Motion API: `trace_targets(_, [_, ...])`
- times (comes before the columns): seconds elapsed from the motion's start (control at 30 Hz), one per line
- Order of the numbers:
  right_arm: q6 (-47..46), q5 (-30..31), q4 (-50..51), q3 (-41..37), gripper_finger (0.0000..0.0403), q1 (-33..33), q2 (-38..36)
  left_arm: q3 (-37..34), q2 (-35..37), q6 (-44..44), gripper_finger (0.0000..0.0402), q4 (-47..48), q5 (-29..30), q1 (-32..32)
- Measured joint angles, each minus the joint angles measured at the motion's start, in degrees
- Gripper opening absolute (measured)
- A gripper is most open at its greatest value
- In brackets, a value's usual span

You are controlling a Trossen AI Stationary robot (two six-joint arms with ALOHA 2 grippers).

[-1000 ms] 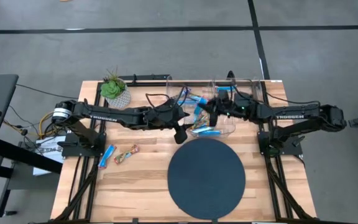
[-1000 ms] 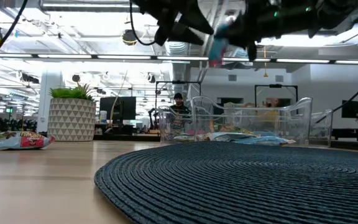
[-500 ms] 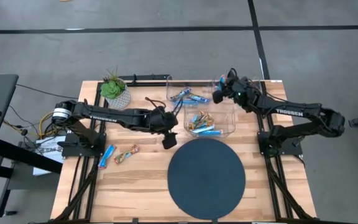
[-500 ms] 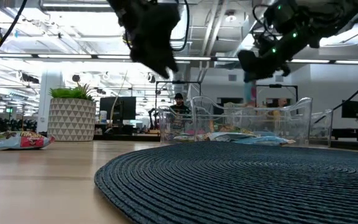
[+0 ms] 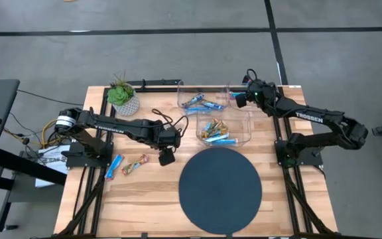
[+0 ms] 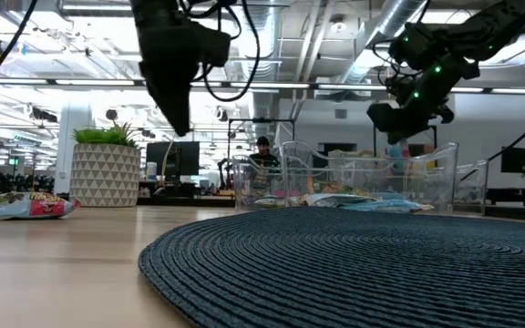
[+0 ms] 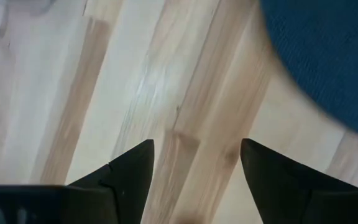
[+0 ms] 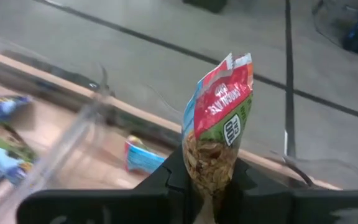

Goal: Pick and place Granola Bars by type
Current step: Put the red granola bar into the top right transparent bin

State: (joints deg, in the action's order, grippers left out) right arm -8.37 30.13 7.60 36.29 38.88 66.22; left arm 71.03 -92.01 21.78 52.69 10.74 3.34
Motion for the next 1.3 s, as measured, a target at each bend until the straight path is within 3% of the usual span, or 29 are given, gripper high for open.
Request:
trace_targets(0.17, [-0.1,-1.1,1.9,0.0,0.0086,0.7,0.0,0.0,0.0,1.3,0.0232,2.7,0.0,0.1])
trace_targets(0.4, [-0.2,-3.7,1.4,0.0,0.019,0.4,0.0,0.0,0.0,2.2,0.0232,6.6,0.0,0.1])
trace_targets(0.6, [-0.4,-14.2,-4.1,0.0,0.0255,0.1,0.0,0.0,0.0,5.3,0.0232,15.8,-0.6,0.2])
trace_targets(0.87, [-1.8,-24.5,-7.3,0.0,0.0266,-0.3,0.0,-2.9,0.1,10.4,0.0232,21.3,-9.0,2.9])
trace_targets(1.13, [-1.7,-24.8,-9.9,0.0,0.0266,-3.3,0.0,-12.5,0.1,16.5,0.0232,21.3,-9.5,5.8])
trace_targets(1.3, [-1.7,-24.8,-10.5,0.0,0.0266,-4.6,0.0,-18.3,0.1,17.6,0.0232,15.5,-12.9,6.7])
